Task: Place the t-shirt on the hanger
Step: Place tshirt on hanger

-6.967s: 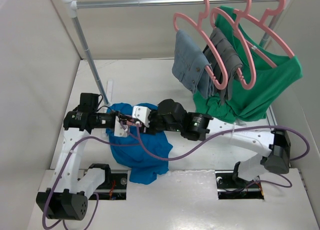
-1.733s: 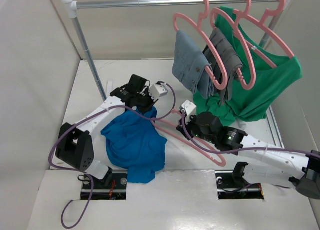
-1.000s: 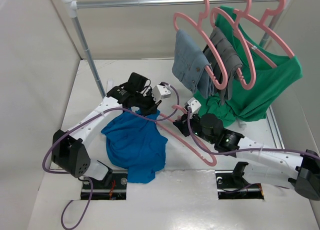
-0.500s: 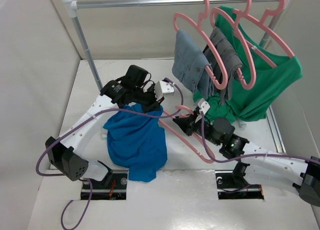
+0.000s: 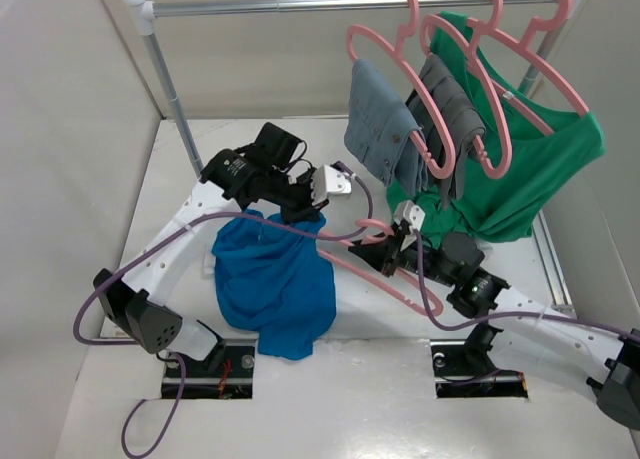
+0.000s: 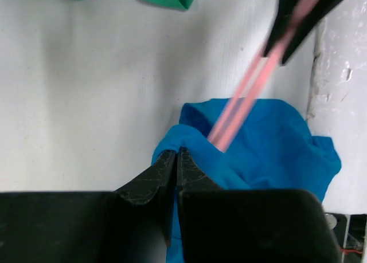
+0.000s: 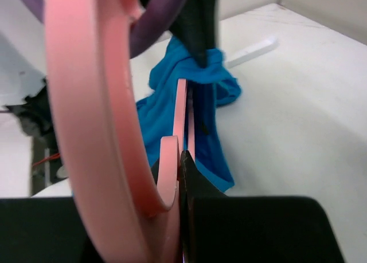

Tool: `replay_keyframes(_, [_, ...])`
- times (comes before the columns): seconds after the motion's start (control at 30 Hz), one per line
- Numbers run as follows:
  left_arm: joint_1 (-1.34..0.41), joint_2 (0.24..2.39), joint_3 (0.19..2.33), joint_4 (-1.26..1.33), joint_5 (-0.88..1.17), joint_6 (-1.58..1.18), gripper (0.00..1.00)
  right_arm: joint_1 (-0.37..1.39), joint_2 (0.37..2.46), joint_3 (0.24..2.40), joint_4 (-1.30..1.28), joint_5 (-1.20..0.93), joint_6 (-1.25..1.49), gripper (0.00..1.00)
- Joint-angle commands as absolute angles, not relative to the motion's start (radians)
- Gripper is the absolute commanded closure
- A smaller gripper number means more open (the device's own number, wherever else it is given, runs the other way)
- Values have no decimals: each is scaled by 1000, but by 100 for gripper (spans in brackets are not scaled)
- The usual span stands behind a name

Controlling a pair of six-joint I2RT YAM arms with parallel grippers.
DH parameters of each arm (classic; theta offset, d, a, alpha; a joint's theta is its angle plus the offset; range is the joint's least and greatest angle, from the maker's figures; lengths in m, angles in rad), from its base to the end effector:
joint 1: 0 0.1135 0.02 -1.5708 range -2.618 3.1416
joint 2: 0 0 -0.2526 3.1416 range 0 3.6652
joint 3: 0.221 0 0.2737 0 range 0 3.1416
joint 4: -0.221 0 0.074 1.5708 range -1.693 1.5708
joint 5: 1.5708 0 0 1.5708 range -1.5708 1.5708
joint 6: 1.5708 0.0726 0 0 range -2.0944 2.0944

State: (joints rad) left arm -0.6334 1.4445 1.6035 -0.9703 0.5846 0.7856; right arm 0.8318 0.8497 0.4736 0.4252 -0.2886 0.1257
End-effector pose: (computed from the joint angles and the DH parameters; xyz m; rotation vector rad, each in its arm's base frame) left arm 0.2463 -0.2306 0.3680 1.6910 1.5495 -0.6142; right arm 0.1646 0.2113 0.2680 -0.7765 1.4064 0.9733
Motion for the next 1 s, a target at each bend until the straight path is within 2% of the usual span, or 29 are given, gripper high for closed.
replay_keyframes(0.0, [-611, 1397, 1694, -903, 594, 840, 100, 830, 818, 437, 315, -445, 127, 100])
replay_keyframes(0.17, [-611, 1397, 1694, -936, 663, 876, 100, 821, 845, 457, 304, -483, 106, 100])
replay_keyframes(0.3, [-620, 1397, 1694, -1011, 805, 942, 100, 821, 899, 497, 304, -473, 95, 100])
replay_keyframes(0.43, [-629, 1397, 1694, -1072, 906, 989, 100, 779, 942, 506, 396, -459, 94, 100])
replay_keyframes(0.73, [-692, 1341, 1640, -1055, 916, 1003, 100, 680, 1159, 495, 702, -617, 212, 100])
replay_keyframes(0.9, [-701, 1321, 1612, -1100, 833, 1066, 100, 680, 1149, 483, 733, -656, 222, 100])
replay_keyframes(0.93, [-701, 1321, 1588, -1123, 800, 1084, 92, 680, 1135, 483, 733, -657, 222, 100])
replay_keyframes(0.97, [-701, 1295, 1571, -1123, 770, 1100, 73, 680, 1103, 468, 710, -657, 209, 100])
